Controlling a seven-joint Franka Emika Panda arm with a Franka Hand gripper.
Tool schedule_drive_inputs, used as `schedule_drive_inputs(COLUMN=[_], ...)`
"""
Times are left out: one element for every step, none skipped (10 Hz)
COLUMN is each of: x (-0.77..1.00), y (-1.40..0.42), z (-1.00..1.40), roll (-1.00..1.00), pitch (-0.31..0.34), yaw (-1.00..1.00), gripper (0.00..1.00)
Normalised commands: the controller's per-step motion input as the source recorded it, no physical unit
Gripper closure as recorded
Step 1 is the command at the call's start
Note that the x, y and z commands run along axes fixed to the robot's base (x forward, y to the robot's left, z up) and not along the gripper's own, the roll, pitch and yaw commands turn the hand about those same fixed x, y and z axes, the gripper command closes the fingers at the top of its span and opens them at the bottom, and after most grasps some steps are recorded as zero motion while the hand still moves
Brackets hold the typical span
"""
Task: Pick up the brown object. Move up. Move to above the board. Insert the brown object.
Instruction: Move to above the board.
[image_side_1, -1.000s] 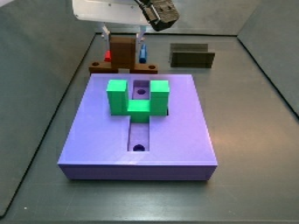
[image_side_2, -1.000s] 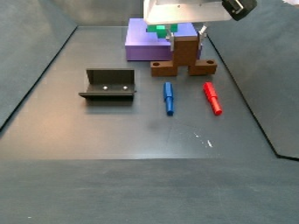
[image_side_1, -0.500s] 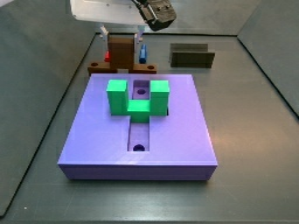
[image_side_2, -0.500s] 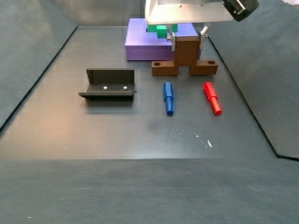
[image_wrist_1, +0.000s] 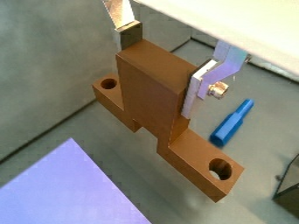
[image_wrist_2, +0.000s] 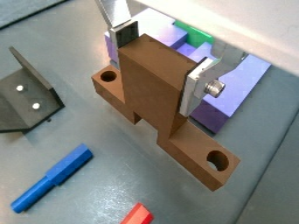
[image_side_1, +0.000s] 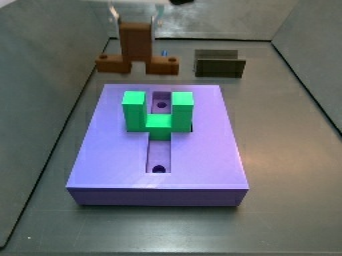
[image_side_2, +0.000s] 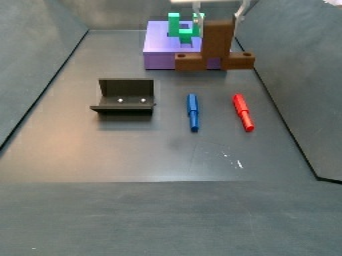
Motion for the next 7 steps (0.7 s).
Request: schedule_drive_inputs(x=[0.0,-0.03,-0.04,-0.04,-0.08,-0.05,-0.1], y=[0.0,-0.01,-0.01,-0.01,-0.01,-0.02,-0.03], z=[1.4,1.4,1.4,1.4,1.4,1.4,1.4], roll=[0.0,0.0,-0.01,-0.01,-0.02,-0.04,-0.08], pitch=[0.0,0.036,0.032,0.038,0.069,0.01,0.029], yaw=[0.0,0.01,0.0,0.0,0.0,0.0,-0.01], gripper=[1.0,1.0,1.0,1.0,1.0,1.0,1.0])
